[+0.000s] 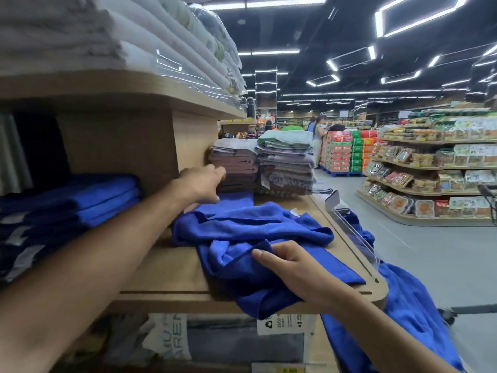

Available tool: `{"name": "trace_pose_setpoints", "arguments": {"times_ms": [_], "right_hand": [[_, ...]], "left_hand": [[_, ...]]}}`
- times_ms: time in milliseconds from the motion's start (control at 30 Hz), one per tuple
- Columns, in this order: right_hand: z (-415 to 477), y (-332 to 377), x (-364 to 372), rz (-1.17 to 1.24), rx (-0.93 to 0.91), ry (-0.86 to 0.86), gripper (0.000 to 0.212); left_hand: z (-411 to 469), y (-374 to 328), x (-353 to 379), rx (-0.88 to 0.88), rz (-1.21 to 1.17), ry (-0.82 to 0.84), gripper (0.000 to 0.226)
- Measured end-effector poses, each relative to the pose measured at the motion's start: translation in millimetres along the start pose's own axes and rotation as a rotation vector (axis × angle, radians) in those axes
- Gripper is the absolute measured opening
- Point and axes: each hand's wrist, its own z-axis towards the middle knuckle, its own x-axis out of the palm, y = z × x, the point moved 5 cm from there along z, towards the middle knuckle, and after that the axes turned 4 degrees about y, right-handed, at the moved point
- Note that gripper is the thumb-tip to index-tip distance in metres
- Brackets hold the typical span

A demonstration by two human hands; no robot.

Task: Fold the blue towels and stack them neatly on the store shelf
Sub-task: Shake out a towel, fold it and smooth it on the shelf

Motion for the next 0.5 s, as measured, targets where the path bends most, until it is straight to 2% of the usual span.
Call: {"name": "trace_pose_setpoints", "arguments": {"times_ms": [100,200,233,300,433,500], "right_hand": [[-0.9,1.1,0.0,-0.027,-0.004,0.012,0.052],[-2.2,4.9,-0.4,-0.067,-0.034,0.028,0.056],[-2.3,6.1,-0.6,-0.083,-0.045,0.034,0.056],[-2.0,6.8,-2.1,-0.116,-0.063,0.026,0.057],[-0.5,5.7,-3.9,-0.129,-0.094,0.025,0.059],[-1.4,5.9,-3.5,-0.102,-0.101,0.039,0.059]], "left_hand": [[3.6,-34.2,8.0,0.248,-0.227,-0.05,0.035],[5.9,-70.4,16.4,0.376,-0.413,-0.026,0.014],[5.2,-81.7,21.9,0.408,-0.443,-0.006,0.015],[6.5,-96.3,35.9,0.423,-0.458,0.033,0.026],[14.7,-96.1,52.8,0.327,-0.461,0.011,0.017],[14.9,-92.8,53.5,0.295,-0.433,-0.003,0.022]]}}
